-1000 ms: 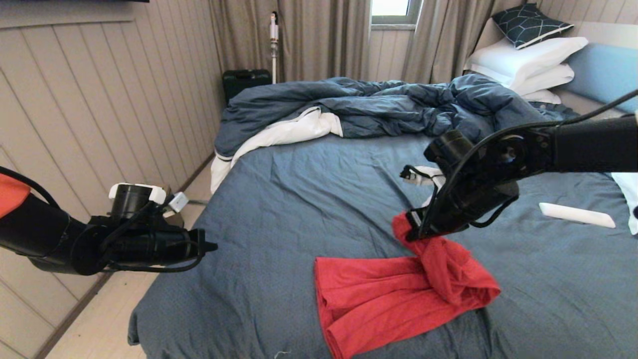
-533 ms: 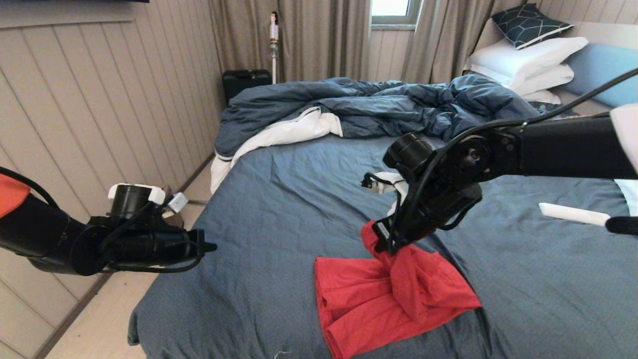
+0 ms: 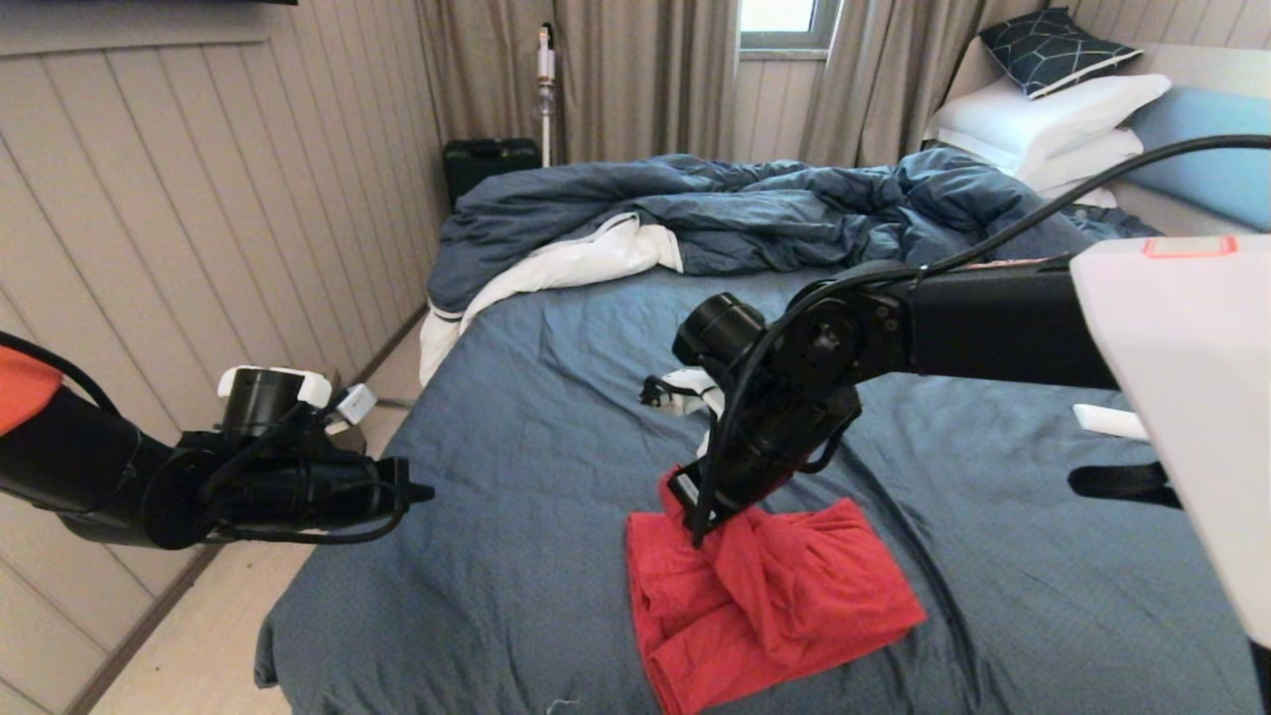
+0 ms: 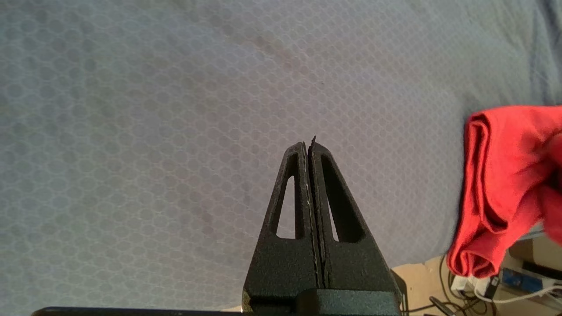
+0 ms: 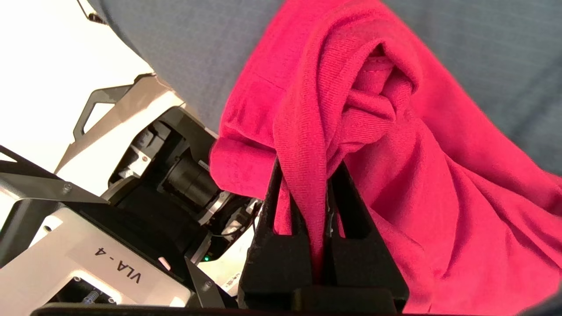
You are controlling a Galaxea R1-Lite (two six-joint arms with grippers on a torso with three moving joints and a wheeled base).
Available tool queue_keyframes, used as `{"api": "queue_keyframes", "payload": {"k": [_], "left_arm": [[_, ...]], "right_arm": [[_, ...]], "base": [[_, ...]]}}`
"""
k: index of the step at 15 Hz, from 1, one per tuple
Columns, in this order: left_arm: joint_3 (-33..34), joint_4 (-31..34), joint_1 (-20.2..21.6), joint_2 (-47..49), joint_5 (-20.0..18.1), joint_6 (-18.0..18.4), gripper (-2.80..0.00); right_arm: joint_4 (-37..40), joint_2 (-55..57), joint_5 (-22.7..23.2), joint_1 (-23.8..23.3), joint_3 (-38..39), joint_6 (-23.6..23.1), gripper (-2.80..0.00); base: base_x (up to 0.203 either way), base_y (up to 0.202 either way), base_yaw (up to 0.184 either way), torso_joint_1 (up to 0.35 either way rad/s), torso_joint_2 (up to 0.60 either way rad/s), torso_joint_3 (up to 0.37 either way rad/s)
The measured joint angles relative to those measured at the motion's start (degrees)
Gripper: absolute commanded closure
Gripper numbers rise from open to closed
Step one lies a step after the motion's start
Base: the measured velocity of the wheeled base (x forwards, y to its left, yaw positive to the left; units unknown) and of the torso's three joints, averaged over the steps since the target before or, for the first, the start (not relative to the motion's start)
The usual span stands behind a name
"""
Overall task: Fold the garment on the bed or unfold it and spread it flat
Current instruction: Fold the red T-shirt
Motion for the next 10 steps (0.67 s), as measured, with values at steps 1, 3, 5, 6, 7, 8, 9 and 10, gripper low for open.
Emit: {"api": "queue_keyframes", "payload": {"k": [1, 3, 5, 6, 7, 8, 9, 10], "left_arm": [[0.02, 0.02, 0.0, 0.01, -0.02, 0.04, 0.0], [0.28, -0.05, -0.15, 0.02, -0.02, 0.11, 0.0], [0.39, -0.05, -0.22, -0.02, -0.02, 0.11, 0.0], [0.41, -0.06, -0.17, -0.06, -0.02, 0.09, 0.0], [0.41, -0.05, -0.17, -0.09, -0.06, 0.09, 0.0], [0.44, -0.05, -0.2, -0.11, -0.09, 0.11, 0.0], [0.49, -0.05, -0.2, -0.11, -0.07, 0.11, 0.0], [0.6, -0.05, -0.22, -0.13, -0.1, 0.11, 0.0]], "right_arm": [[0.02, 0.61, -0.03, 0.28, -0.31, -0.02, 0.0], [-0.05, 1.49, -0.47, 0.48, -0.57, -0.08, -2.8], [-0.09, 2.03, -0.94, 0.74, -0.79, -0.35, -2.8], [-0.06, 2.09, -0.97, 0.91, -0.55, -0.49, -2.8], [-0.11, 2.09, -0.99, 0.98, -0.46, -0.51, -2.8], [-0.06, 1.99, -1.02, 0.95, -0.48, -0.49, -2.8], [-0.05, 1.87, -0.99, 0.95, -0.68, -0.46, -2.8], [-0.06, 1.53, -0.99, 0.93, -0.86, -0.35, -2.8]], "base": [[0.0, 0.0, 0.0, 0.0, 0.0, 0.0], [0.0, 0.0, 0.0, 0.0, 0.0, 0.0], [0.0, 0.0, 0.0, 0.0, 0.0, 0.0], [0.0, 0.0, 0.0, 0.0, 0.0, 0.0], [0.0, 0.0, 0.0, 0.0, 0.0, 0.0], [0.0, 0.0, 0.0, 0.0, 0.0, 0.0], [0.0, 0.0, 0.0, 0.0, 0.0, 0.0], [0.0, 0.0, 0.0, 0.0, 0.0, 0.0]]}}
